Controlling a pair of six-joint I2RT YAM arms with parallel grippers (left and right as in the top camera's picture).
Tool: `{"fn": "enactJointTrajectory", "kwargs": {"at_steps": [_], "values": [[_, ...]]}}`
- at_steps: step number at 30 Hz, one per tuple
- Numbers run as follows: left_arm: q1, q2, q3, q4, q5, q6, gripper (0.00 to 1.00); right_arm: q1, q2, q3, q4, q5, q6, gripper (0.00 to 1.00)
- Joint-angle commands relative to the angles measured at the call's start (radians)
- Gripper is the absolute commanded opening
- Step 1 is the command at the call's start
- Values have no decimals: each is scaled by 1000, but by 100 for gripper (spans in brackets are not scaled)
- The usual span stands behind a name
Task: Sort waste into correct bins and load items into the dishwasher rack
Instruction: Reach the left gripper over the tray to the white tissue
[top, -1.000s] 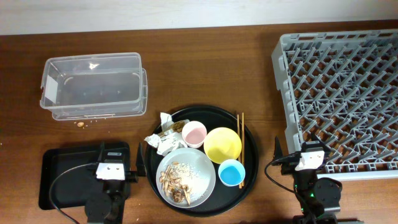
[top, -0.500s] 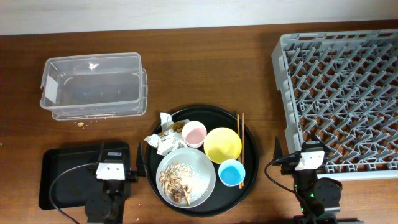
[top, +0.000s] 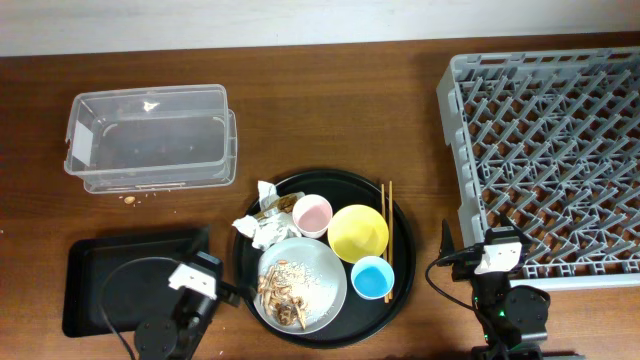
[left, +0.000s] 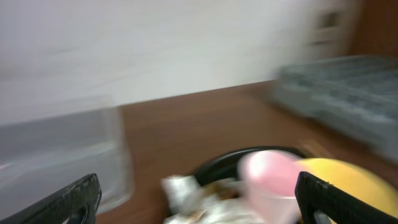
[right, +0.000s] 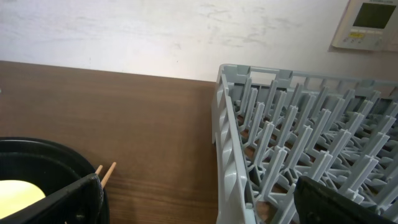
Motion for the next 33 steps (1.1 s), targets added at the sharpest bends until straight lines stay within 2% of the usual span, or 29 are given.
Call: {"fn": "enactJointTrajectory", "kwargs": {"at_steps": [1,3,5,9,12,15,18,25,30,33], "values": [[-4,-5,-5,48,397,-33,99,-5,-1,-7,-3,9,1,99],[-4,-5,-5,124,486,-41,99,-5,-1,-7,-3,9,1,99],[-4,-5,-5,314,535,-131,99,-5,-1,-7,-3,9,1,99],[-4,-5,-1,596,482,-253,99,-5,-1,-7,-3,9,1,99],[-4,-2,36,576,409,-309,99,-5,-1,-7,-3,9,1,99],[-4,30,116,403,336,-298,99,-5,-1,-7,-3,9,1,99],[-4,118,254,171,325,-191,99,-5,-1,-7,-3,9,1,99],[-4,499,739,-492,324,163,99,-5,-1,-7,-3,9,1,99],[-4,710,929,-719,261,181,99,-5,-1,-7,-4,9,1,99],[-4,791,964,-774,262,180,99,-5,-1,-7,-3,9,1,99]]}}
